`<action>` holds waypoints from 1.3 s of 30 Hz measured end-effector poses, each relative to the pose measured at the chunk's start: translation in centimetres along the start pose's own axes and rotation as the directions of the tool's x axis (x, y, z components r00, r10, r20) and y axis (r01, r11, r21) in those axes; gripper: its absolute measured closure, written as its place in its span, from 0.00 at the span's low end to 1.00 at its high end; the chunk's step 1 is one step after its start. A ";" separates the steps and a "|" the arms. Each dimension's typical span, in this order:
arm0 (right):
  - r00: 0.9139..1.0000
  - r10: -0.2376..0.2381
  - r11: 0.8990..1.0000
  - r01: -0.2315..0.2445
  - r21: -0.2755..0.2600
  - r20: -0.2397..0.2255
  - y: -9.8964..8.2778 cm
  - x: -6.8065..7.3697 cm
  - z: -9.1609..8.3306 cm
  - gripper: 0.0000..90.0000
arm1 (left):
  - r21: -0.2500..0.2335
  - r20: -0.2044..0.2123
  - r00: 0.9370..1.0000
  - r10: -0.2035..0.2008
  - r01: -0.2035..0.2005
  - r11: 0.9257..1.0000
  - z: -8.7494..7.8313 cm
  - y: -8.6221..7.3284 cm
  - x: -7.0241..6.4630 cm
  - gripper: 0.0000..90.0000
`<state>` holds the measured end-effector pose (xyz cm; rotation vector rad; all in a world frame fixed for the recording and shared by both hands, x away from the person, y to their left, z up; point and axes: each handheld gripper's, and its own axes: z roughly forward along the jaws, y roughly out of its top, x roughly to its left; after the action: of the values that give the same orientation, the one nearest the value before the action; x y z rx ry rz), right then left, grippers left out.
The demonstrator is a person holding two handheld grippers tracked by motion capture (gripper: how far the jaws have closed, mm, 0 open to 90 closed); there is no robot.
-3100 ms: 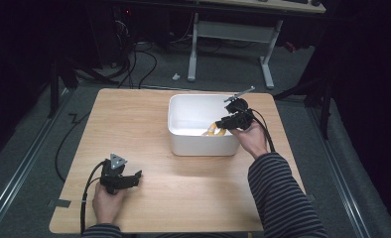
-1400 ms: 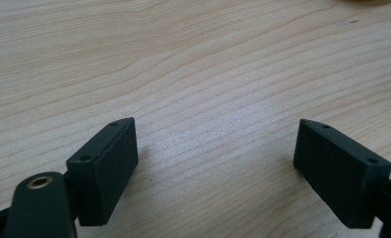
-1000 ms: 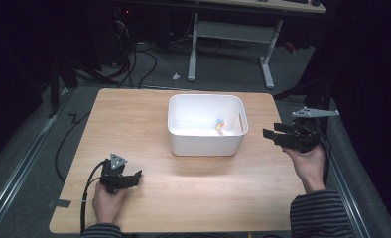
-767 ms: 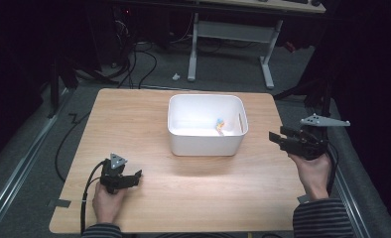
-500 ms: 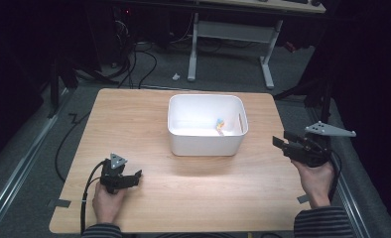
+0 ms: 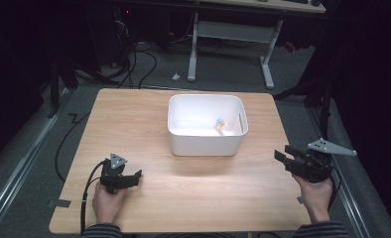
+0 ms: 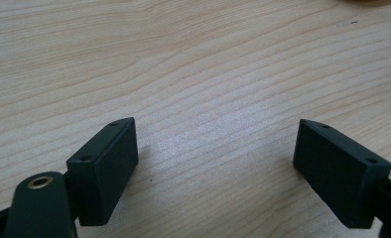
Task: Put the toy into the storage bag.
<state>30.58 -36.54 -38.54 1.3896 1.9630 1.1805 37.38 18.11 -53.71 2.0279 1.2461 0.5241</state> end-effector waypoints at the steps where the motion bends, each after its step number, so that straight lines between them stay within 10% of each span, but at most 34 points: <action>1: 1.000 0.000 1.000 0.000 0.000 0.000 0.0 0.0 0.0 0.55 | 0.000 0.000 1.000 0.000 0.000 1.000 0.0 0.0 0.0 0.20; 39: 0.999 0.016 0.997 -0.012 0.081 -0.049 -3.4 1.0 5.4 0.56 | 0.000 0.000 1.000 0.000 0.000 1.000 0.0 0.0 0.0 0.20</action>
<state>32.51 -34.00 -44.19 1.4287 2.0591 1.1640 37.38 18.11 -53.70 2.0283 1.2460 0.5244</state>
